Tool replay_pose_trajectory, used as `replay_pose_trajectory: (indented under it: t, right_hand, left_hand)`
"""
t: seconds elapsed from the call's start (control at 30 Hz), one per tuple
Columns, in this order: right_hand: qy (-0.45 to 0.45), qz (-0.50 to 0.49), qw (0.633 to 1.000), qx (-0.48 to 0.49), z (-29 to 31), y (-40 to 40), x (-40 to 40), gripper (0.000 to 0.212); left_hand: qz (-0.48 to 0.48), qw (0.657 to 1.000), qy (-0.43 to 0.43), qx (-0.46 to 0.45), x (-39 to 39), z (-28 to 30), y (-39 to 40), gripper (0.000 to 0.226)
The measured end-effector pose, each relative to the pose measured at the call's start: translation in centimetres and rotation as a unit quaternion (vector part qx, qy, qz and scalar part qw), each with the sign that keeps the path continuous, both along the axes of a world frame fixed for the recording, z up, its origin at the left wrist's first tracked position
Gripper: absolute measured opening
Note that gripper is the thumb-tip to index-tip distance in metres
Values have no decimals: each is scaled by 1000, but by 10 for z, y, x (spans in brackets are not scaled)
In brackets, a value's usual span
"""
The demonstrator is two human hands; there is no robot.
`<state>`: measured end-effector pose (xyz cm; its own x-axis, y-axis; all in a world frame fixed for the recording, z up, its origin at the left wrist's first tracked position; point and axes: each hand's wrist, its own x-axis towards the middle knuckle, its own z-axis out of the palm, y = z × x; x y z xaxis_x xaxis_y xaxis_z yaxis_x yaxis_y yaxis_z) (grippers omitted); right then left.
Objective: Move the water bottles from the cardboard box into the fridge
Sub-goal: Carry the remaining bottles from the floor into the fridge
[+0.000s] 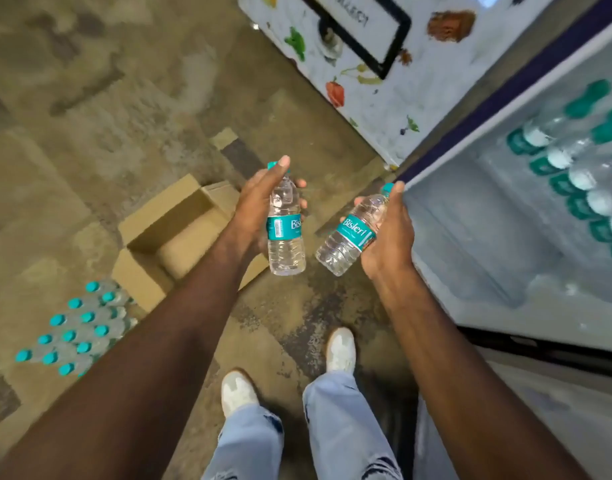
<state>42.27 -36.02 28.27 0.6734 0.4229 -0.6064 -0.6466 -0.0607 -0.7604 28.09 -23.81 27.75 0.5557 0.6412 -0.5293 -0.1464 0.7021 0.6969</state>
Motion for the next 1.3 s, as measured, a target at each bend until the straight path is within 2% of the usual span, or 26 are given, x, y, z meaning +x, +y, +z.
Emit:
replay_pose_trajectory:
  t: [0.2, 0.3, 0.4, 0.57, 0.7, 0.9, 1.0, 1.1, 1.3]
  right_hand:
    - [-45, -56, 997, 18, 33, -31, 49, 36]
    - [-104, -68, 992, -3, 46, -49, 70, 32]
    - [-185, -89, 979, -14, 58, -71, 96, 26]
    - [-322, -106, 941, -12, 83, -99, 142, 13]
    - [-437, -155, 884, -50, 102, -111, 185, 11]
    - [-455, -328, 826, -58, 126, -123, 266, 17]
    - [-467, -383, 793, -81, 132, -135, 301, 19]
    - [-482, -406, 771, -89, 130, -144, 325, 14]
    - [-511, -392, 753, -135, 119, -143, 363, 34]
  left_hand:
    - [-53, 997, -52, 15, 75, 16, -27, 25]
    - [-76, 994, -52, 53, 103, 28, -38, 31]
    - [-108, 990, -51, 80, 134, 41, -51, 21]
    - [-172, 970, -35, 169, 189, 64, -68, 16]
    - [-201, 949, -23, 243, 232, 81, -79, 19]
    - [-214, 927, -47, 305, 288, 110, -85, 22]
    - [-221, 915, -63, 331, 308, 118, -87, 19]
    - [-235, 907, -74, 342, 324, 120, -89, 20]
    - [-241, 910, -78, 328, 344, 114, -95, 23]
